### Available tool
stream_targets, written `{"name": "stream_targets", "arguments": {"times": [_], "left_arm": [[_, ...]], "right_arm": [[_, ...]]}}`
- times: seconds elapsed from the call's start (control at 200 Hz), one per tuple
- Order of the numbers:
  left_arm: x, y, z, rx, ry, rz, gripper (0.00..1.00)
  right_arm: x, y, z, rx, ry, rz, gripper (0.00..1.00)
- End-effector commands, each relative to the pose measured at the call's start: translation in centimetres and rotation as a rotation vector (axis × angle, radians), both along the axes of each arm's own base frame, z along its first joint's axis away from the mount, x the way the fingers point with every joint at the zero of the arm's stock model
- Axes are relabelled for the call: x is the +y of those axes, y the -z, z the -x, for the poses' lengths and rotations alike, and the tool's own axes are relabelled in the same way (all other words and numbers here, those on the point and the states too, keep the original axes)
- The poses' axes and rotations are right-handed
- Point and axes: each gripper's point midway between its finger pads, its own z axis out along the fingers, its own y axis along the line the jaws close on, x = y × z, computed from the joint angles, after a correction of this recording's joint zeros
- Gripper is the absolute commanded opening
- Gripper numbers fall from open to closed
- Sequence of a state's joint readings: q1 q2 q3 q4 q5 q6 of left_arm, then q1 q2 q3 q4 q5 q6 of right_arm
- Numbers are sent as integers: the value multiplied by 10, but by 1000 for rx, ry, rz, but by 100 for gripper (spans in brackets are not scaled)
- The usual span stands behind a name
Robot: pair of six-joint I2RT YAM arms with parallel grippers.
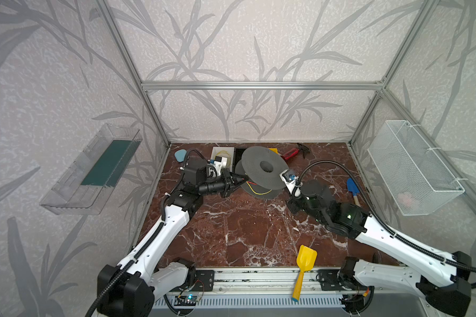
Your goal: Wrap the cables
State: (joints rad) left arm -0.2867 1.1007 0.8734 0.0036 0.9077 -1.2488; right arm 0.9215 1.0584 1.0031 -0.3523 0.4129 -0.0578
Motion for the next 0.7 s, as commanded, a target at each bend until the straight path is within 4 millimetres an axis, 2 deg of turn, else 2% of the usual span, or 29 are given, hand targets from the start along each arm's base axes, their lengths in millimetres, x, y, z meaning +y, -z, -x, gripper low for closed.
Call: {"name": "stream_targets", "arguments": {"times": [0.0,0.175,0.315,0.45,0.635,0.695], "left_arm": [[8,-59,9,-164,21,144,0],[3,-53,24,-164,82,129,0],[-11,-44,37,-141,155,114,0],[-19,-35,43,-125,180,91,0],[-21,-33,42,-113,174,137,0],[-22,-35,42,-124,174,147,0]], "right_arm": [[-51,-14,-25,-165,223,188,0],[-49,-31,-31,-227,253,162,0],[-21,-43,-24,-298,100,89,0],[-17,-62,-21,-377,87,40,0],[-38,-82,-21,-481,173,-31,0],[-43,-81,-24,-447,178,-50,0]]}}
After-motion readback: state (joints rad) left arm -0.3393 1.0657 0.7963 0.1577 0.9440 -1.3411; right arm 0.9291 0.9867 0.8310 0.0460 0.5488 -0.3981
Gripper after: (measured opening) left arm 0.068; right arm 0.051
